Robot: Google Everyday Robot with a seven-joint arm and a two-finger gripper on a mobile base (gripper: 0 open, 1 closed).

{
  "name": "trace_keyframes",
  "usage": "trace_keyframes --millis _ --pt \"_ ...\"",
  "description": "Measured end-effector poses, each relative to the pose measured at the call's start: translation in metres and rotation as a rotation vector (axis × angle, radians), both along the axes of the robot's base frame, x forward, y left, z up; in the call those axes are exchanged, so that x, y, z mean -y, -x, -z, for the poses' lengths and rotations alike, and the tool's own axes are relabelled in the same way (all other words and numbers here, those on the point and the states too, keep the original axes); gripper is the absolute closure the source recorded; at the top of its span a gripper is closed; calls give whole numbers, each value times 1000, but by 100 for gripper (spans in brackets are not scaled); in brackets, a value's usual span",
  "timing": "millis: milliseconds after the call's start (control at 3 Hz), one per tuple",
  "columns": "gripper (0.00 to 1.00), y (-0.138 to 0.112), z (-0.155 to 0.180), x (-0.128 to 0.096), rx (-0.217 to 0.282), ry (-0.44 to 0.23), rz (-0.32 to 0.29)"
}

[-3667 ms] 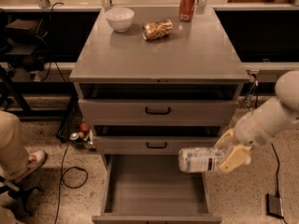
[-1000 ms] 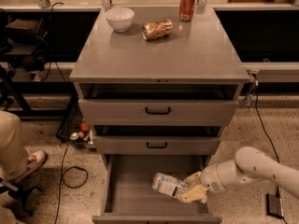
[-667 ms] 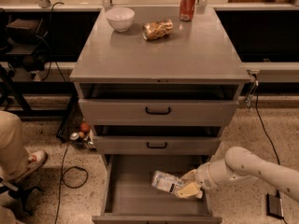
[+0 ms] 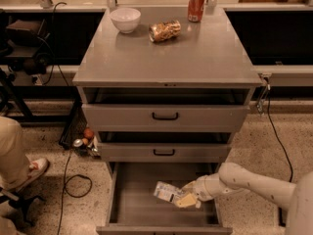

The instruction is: Place blue plastic bottle into bottom drawer

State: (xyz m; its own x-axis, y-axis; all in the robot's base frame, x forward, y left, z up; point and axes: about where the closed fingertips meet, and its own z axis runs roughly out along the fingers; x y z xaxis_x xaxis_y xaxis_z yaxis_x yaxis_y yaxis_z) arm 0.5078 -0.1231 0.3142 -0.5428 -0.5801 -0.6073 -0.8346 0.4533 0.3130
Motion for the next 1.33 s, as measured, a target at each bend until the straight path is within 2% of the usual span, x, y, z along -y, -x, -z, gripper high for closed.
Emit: trace_keyframes --millis 667,1000,1333 --pt "100 -15 67 -34 -1 7 8" --pt "100 -27 100 -51 -6 4 37" --pt "79 -39 136 -71 -28 -3 65"
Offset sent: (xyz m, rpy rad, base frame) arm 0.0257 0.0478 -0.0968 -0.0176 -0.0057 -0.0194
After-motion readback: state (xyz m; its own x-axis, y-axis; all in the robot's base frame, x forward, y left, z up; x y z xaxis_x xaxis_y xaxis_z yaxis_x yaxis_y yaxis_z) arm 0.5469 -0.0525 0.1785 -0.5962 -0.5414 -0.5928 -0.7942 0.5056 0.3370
